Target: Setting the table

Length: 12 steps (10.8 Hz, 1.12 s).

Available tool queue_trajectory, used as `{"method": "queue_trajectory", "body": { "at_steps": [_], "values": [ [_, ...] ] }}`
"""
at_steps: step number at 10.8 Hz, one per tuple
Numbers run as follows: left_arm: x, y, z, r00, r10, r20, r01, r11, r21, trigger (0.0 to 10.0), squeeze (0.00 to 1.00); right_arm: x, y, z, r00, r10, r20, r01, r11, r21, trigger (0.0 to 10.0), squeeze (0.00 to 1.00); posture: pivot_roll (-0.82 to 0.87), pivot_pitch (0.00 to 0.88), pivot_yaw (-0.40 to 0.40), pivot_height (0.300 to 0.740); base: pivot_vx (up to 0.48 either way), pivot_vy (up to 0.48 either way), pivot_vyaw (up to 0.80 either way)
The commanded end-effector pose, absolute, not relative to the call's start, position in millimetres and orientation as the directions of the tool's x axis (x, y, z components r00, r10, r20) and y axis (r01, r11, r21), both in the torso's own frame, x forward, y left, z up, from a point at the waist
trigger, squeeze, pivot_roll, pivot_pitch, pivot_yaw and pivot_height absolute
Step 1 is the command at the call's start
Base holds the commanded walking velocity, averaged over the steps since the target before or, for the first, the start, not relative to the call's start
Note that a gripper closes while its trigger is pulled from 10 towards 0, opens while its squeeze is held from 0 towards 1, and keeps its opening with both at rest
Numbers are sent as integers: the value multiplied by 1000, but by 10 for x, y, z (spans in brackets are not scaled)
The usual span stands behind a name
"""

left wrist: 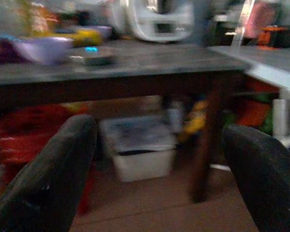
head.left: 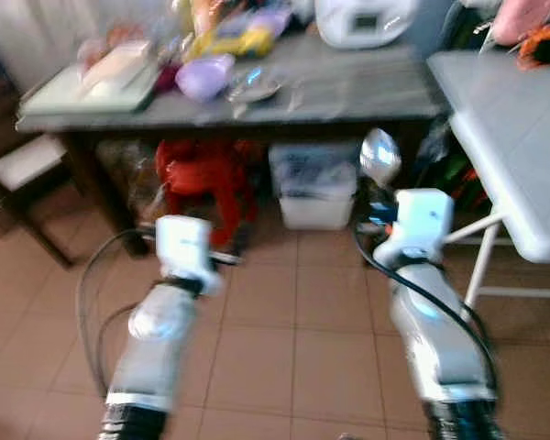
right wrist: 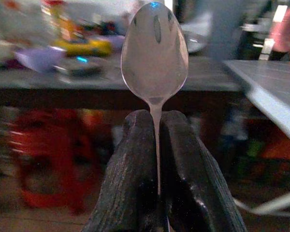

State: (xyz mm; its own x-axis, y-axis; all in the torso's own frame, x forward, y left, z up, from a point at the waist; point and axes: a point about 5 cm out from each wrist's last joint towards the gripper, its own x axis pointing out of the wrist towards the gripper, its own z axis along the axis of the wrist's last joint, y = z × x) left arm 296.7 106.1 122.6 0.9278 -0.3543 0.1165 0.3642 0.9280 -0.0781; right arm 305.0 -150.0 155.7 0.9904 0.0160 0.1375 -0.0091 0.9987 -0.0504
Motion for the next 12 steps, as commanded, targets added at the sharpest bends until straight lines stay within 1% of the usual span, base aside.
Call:
{"method": "queue_trajectory", "body": {
  "at_steps": [1,3,7,12],
  "values": [
    [2971,1200,1245,937,-327,123,335,941,-48,10000,0,3058,-1373,1637,983,53,174,-47,998,-40,10000,0,-39,52,76,740,480,0,0],
    [2963,1216,1225,936,-331,119,338,940,-47,10000,0,3062,-1341,1641,982,58,179,-52,998,-43,10000,0,-40,54,83,740,480,0,0],
    [2978,1223,1227,933,-340,116,346,938,-37,10000,0,3045,-1370,1607,984,39,174,-32,999,-41,10000,0,-41,57,97,740,480,0,0],
    [2968,1210,1221,932,-344,114,350,936,-36,10000,0,3047,-1368,1600,985,40,170,-34,999,-38,10000,0,-36,60,93,740,480,0,0]
  ]
}}
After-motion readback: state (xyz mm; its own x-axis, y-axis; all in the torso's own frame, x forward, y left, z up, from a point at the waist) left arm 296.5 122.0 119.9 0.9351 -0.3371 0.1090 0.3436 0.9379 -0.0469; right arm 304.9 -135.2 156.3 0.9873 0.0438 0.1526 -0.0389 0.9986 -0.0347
